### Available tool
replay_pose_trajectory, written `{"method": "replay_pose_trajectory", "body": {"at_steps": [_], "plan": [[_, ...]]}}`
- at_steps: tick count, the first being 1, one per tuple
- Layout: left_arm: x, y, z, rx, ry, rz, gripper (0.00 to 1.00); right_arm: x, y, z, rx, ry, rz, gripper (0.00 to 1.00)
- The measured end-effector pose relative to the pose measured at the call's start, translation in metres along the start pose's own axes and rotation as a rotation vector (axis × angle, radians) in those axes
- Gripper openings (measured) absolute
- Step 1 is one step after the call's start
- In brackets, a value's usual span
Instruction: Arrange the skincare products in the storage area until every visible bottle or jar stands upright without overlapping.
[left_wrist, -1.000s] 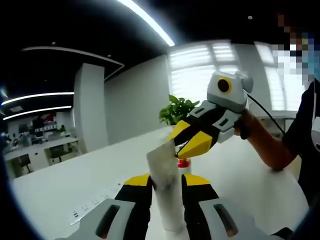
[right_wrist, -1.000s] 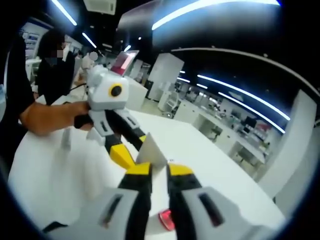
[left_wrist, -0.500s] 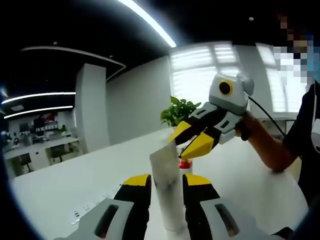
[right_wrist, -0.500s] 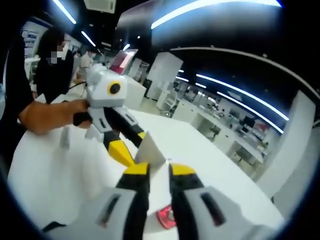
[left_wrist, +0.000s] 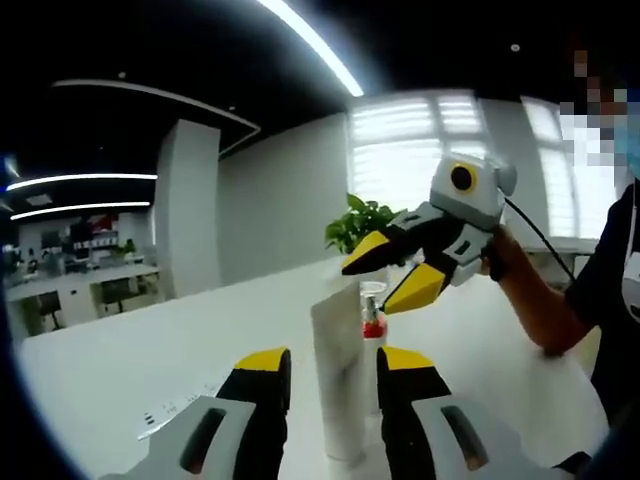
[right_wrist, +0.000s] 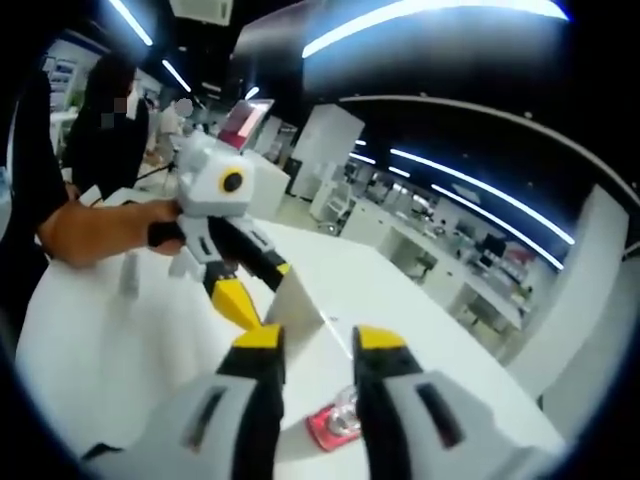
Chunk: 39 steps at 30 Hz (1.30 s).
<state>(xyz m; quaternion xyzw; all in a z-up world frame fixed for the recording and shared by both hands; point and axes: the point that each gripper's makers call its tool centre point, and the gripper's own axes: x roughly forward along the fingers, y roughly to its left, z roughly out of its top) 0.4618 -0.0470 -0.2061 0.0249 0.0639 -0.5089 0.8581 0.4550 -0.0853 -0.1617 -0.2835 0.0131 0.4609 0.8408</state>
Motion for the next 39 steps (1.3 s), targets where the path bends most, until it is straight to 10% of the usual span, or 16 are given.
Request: {"method": "replay_pose_trajectory", "body": {"at_steps": [39], "plan": [[-0.022, -0.014, 0.008, 0.016, 0.022, 0.079, 0.51, -0.028, 0.036, 0.021, -0.146, 0.037, 0.095, 0.61]]}}
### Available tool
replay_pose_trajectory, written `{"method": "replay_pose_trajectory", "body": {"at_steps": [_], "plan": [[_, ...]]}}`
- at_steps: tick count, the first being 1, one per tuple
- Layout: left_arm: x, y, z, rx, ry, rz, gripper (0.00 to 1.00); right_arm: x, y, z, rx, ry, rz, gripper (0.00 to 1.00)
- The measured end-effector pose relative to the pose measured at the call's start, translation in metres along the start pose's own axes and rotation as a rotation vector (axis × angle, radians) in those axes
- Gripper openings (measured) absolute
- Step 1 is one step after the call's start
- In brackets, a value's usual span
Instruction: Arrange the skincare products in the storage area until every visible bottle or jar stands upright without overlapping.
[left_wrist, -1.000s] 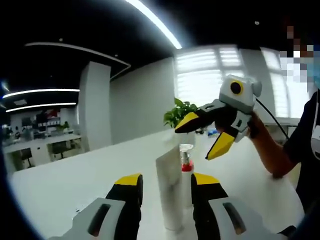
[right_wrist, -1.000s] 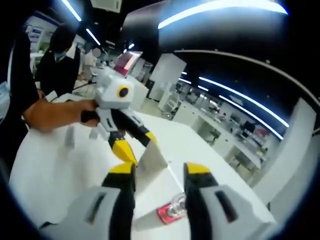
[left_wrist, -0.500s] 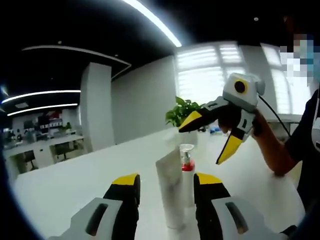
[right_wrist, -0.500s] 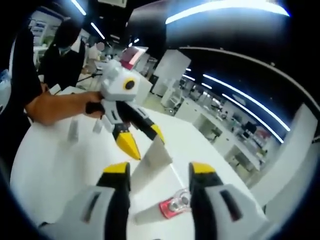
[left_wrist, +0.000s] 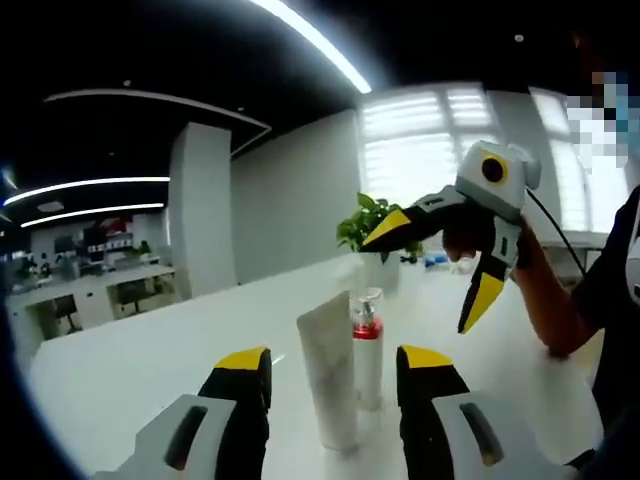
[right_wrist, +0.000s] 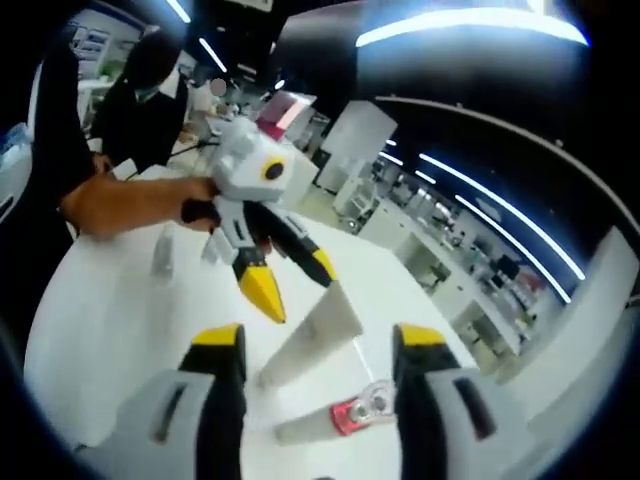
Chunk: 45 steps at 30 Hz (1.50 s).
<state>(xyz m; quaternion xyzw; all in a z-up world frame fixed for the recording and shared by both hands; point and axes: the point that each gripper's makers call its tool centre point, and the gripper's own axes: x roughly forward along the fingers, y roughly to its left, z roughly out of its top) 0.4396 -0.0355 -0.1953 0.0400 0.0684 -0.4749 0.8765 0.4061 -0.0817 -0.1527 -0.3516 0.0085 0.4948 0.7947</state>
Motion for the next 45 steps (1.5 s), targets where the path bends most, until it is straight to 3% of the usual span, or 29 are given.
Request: {"method": "replay_pose_trajectory", "body": {"at_steps": [9, 22, 25, 32, 39, 45], "plan": [[-0.015, -0.014, -0.002, 0.010, 0.023, 0.025, 0.52, -0.013, 0.014, -0.002, -0.041, 0.056, 0.033, 0.66], [-0.042, -0.038, -0.008, 0.033, 0.065, 0.052, 0.54, -0.028, 0.048, 0.010, -0.118, 0.052, 0.143, 0.71], [-0.048, -0.042, -0.009, 0.033, 0.069, 0.066, 0.62, -0.030, 0.057, 0.010, -0.132, 0.056, 0.173, 0.73], [-0.067, -0.061, -0.012, 0.057, 0.092, 0.065, 0.62, -0.036, 0.078, 0.011, -0.132, 0.064, 0.238, 0.78], [-0.085, -0.086, -0.021, 0.061, 0.086, 0.036, 0.70, -0.040, 0.101, 0.019, -0.155, 0.045, 0.315, 0.77], [-0.100, -0.103, -0.033, 0.088, 0.125, 0.024, 0.79, -0.039, 0.114, 0.020, -0.158, 0.042, 0.363, 0.75]]}}
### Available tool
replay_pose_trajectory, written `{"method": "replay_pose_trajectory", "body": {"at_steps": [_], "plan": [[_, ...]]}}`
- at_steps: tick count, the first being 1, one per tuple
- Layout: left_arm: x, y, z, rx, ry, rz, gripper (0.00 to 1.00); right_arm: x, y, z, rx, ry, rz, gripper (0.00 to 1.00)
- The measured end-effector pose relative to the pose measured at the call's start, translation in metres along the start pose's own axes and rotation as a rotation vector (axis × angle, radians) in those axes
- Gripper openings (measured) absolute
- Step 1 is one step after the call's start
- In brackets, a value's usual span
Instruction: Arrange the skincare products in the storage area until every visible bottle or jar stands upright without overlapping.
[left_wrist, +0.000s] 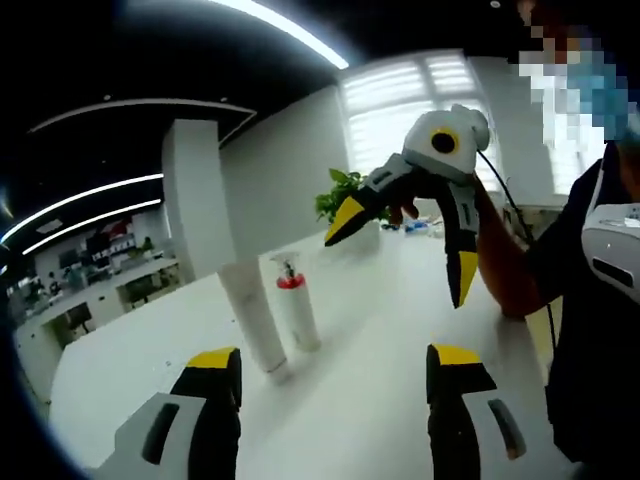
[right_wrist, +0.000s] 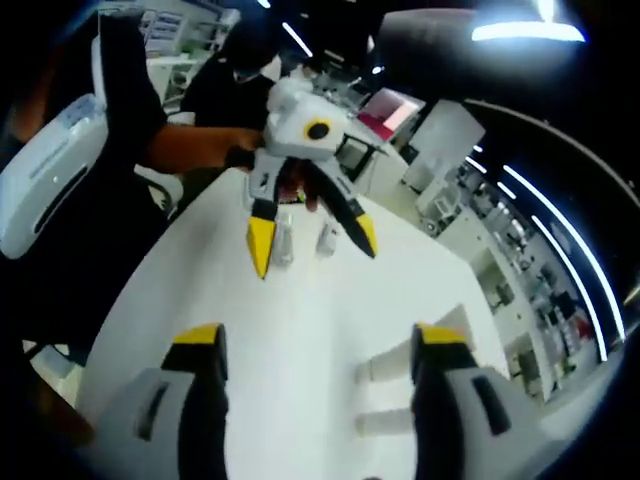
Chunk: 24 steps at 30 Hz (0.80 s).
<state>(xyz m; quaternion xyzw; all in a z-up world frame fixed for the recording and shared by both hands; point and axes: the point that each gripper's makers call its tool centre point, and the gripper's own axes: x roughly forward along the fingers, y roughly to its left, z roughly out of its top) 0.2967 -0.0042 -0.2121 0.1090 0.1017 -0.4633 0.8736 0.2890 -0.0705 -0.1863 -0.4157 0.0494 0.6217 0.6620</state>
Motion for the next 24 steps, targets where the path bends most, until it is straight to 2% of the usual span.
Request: {"method": "replay_pose_trajectory", "body": {"at_steps": [7, 12, 17, 24], "plan": [[-0.016, -0.007, -0.005, -0.017, -0.002, 0.005, 0.86, 0.006, 0.011, 0.000, -0.024, 0.016, 0.046, 0.72], [-0.029, -0.008, -0.010, -0.035, -0.002, 0.014, 0.91, 0.008, 0.020, 0.001, -0.041, 0.025, 0.086, 0.64], [-0.043, -0.010, -0.015, -0.058, 0.000, 0.027, 0.99, 0.011, 0.023, 0.004, -0.054, 0.020, 0.098, 0.66], [-0.061, -0.011, -0.028, -0.089, 0.028, 0.047, 1.00, 0.017, 0.028, 0.004, -0.070, 0.033, 0.123, 0.64]]}}
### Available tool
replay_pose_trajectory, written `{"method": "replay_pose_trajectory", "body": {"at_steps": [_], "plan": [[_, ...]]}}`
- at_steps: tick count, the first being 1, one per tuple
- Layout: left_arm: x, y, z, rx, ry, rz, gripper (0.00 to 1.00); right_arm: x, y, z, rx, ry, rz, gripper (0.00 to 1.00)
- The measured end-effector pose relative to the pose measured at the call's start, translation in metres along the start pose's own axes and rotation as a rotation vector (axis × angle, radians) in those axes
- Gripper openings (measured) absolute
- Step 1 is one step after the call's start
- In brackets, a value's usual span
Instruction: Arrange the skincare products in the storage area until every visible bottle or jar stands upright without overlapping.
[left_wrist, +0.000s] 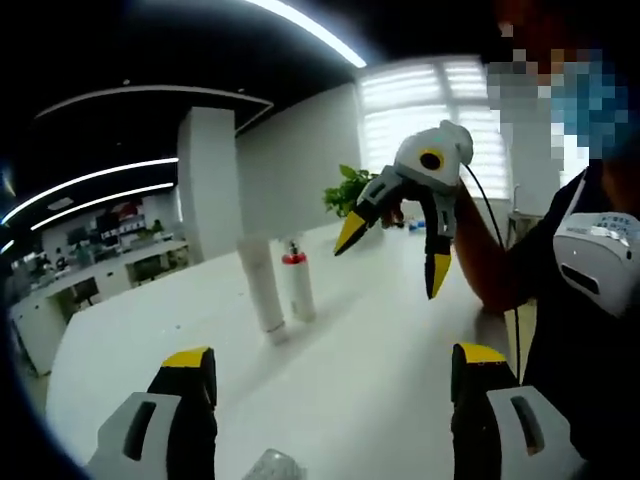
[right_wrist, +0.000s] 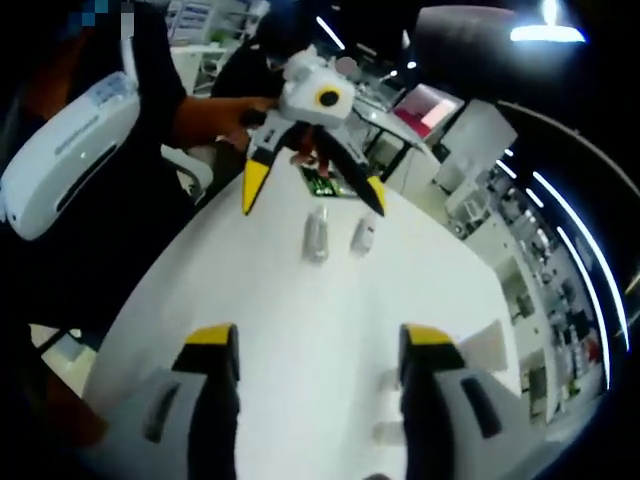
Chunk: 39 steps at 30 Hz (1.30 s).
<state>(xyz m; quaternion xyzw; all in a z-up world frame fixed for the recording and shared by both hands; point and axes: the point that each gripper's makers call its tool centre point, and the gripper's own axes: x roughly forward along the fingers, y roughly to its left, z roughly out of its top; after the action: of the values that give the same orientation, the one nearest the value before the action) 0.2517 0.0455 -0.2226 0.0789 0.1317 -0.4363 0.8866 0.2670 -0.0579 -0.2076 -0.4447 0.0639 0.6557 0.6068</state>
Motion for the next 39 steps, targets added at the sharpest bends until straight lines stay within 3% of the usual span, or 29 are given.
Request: {"method": "replay_pose_trajectory", "body": {"at_steps": [15, 24, 34, 39], "plan": [[-0.034, 0.005, -0.032, -0.041, 0.047, 0.056, 0.97, 0.018, 0.014, 0.012, -0.062, 0.010, 0.050, 0.54], [-0.052, 0.010, -0.050, -0.073, 0.052, 0.081, 0.96, 0.047, 0.025, 0.026, -0.109, -0.003, 0.100, 0.49], [-0.065, 0.017, -0.069, -0.120, 0.037, 0.095, 0.92, 0.078, 0.025, 0.025, -0.049, -0.013, 0.114, 0.46], [-0.069, 0.021, -0.077, -0.142, 0.022, 0.090, 0.92, 0.097, 0.027, 0.019, -0.005, 0.012, 0.120, 0.44]]}}
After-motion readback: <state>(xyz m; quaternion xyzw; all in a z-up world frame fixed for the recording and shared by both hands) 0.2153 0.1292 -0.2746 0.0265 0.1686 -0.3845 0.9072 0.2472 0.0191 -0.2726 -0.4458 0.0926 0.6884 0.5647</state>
